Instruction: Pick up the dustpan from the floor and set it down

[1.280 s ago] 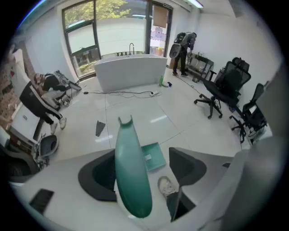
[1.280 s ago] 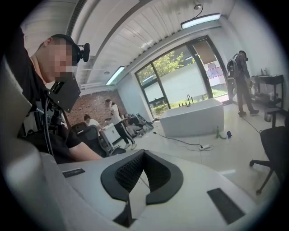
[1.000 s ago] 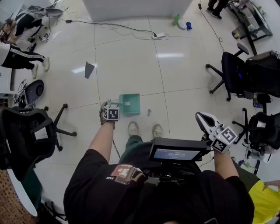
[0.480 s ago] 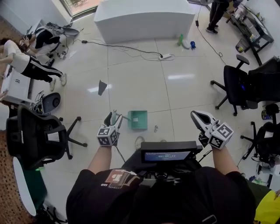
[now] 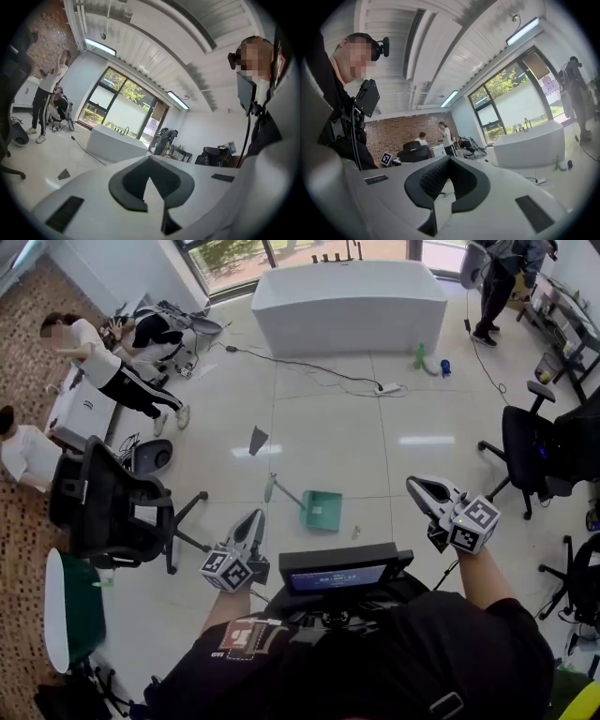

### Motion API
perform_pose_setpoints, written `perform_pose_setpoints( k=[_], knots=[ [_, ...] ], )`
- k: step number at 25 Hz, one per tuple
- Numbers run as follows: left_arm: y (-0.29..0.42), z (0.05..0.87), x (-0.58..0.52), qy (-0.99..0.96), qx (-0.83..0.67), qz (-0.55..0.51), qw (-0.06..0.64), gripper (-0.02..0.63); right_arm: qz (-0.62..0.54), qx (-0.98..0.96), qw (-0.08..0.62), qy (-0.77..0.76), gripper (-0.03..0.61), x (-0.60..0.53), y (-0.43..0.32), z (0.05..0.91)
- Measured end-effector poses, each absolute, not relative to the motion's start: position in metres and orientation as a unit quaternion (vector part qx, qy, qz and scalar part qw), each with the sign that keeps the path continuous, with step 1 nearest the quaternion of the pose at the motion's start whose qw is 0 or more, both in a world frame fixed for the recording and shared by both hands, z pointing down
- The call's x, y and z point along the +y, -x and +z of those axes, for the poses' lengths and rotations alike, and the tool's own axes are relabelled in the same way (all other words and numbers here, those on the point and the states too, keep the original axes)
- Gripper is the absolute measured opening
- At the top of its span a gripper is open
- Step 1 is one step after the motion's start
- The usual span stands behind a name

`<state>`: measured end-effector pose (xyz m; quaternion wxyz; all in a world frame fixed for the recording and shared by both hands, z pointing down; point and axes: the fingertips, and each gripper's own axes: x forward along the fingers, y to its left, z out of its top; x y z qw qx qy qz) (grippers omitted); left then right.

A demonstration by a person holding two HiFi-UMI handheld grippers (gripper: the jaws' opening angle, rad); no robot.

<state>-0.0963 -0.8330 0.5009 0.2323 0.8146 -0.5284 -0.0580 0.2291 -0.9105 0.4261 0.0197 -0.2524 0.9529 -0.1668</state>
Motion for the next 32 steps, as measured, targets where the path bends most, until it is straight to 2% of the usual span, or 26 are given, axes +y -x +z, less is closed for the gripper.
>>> perform_pose_setpoints(
  k=[7,12,17,21,27,32],
  knots=[
    [0.167,0.439,-0.659,-0.846,-0.476,-0.116,0.21,0.008,-0.115,0.952,0.031,0.28,0.011,-0.719,-0.167,0.353],
    [0.21,0.445,-0.505,-0.882,-0.407,-0.098,0.216,0.008,-0.116,0.946,0.019,0.301,0.011,-0.553,-0.099,0.361],
    [0.251,0.443,-0.423,-0.9,-0.363,-0.1,0.22,0.008,-0.145,0.934,0.016,0.326,0.011,-0.46,-0.057,0.361],
    [0.306,0.426,-0.349,-0.918,-0.329,-0.105,0.197,0.008,-0.138,0.927,0.015,0.347,0.011,-0.378,0.0,0.333],
    [0.274,0.385,-0.267,-0.929,-0.303,-0.107,0.182,0.008,-0.129,0.923,0.022,0.361,0.011,-0.285,-0.02,0.289],
    [0.226,0.389,-0.177,-0.937,-0.283,-0.108,0.172,0.008,-0.122,0.92,0.017,0.372,0.011,-0.176,-0.062,0.304]
  ],
)
